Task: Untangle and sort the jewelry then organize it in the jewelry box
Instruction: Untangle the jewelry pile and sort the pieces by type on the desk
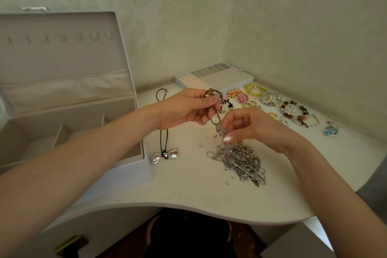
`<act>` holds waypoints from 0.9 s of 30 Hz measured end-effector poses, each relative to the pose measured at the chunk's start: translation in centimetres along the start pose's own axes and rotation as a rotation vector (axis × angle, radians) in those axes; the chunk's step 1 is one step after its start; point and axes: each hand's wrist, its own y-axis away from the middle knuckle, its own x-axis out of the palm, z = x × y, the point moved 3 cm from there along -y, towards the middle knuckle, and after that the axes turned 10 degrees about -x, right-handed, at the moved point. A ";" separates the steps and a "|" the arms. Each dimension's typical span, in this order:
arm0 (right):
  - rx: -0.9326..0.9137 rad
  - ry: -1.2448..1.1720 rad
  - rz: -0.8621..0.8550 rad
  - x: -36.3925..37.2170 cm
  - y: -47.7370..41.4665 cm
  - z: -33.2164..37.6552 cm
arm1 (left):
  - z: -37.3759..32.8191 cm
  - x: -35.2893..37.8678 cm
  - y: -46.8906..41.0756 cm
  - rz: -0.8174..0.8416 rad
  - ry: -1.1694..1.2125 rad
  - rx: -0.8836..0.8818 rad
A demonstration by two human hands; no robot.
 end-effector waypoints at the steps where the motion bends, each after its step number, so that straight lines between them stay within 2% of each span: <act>1: 0.008 0.001 0.010 -0.1 0.1 0.0 | 0.2 -0.2 -0.1 -0.033 -0.032 -0.016; 4: 0.024 0.031 0.027 -0.4 0.2 -0.1 | 0.5 -0.5 -0.4 -0.097 -0.084 -0.048; 8: 0.024 0.074 0.015 -0.6 0.4 -0.1 | 0.3 -0.5 -0.4 -0.089 -0.009 -0.056; 13: -0.105 -0.069 -0.008 -0.9 0.6 0.9 | 0.9 -0.5 -0.5 -0.105 -0.177 -0.122; 17: -0.164 -0.189 -0.011 -1.0 0.6 1.2 | 1.6 0.1 -0.6 -0.022 -0.340 -0.215; 22: -0.218 -0.305 -0.021 -1.0 0.5 1.4 | 2.2 1.3 -0.1 0.193 -0.466 -0.287; 27: -0.277 -0.404 0.006 -1.0 0.4 1.4 | 2.3 1.8 0.1 0.223 -0.598 -0.316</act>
